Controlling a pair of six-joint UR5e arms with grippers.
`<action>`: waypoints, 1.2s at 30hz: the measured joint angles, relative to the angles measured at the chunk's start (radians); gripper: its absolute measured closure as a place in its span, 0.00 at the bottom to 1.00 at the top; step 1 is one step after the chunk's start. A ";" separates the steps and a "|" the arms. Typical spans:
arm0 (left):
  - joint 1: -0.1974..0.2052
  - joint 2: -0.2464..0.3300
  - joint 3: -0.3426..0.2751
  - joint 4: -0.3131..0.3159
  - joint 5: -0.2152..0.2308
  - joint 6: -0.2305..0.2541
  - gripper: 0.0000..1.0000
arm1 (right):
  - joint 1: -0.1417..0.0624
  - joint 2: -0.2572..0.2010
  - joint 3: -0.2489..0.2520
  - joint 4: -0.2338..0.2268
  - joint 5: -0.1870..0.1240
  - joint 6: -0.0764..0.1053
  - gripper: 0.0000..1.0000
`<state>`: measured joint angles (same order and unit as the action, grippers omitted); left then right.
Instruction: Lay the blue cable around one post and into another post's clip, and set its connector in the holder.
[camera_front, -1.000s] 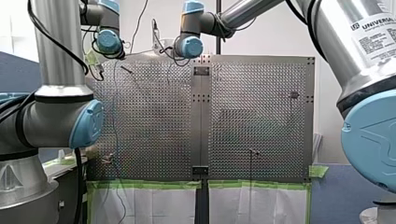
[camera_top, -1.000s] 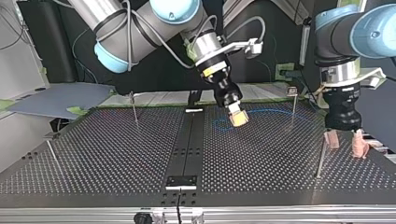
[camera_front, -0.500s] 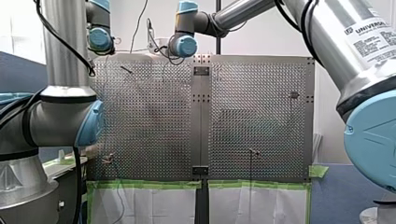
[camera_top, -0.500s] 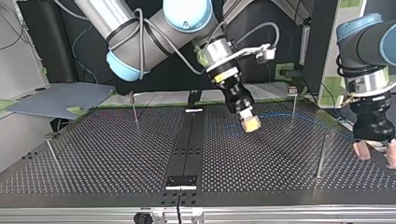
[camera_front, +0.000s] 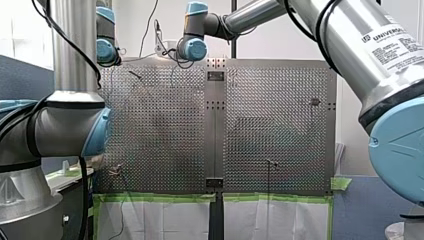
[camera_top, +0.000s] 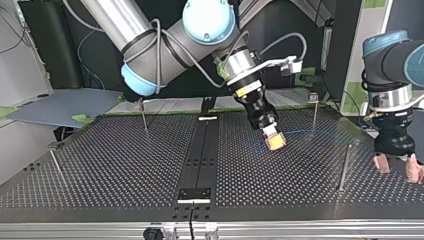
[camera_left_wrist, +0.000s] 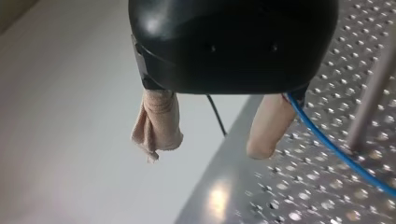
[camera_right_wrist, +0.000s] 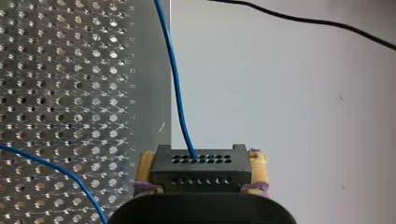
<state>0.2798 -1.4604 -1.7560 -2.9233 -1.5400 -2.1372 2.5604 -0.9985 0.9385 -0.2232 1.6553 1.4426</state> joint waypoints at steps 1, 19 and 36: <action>0.001 -0.004 0.000 0.001 0.003 0.003 0.00 | -0.002 0.002 -0.004 -0.001 0.000 0.001 1.00; 0.012 -0.049 0.013 0.010 0.065 0.000 0.00 | -0.007 0.086 -0.087 0.014 -0.011 0.005 1.00; 0.023 -0.112 0.023 0.019 0.072 0.014 0.00 | -0.027 0.138 -0.180 0.067 -0.008 0.026 1.00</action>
<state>0.3028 -1.5722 -1.7330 -2.9047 -1.4678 -2.1227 2.5336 -0.8602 0.7588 -0.1559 1.6474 1.4688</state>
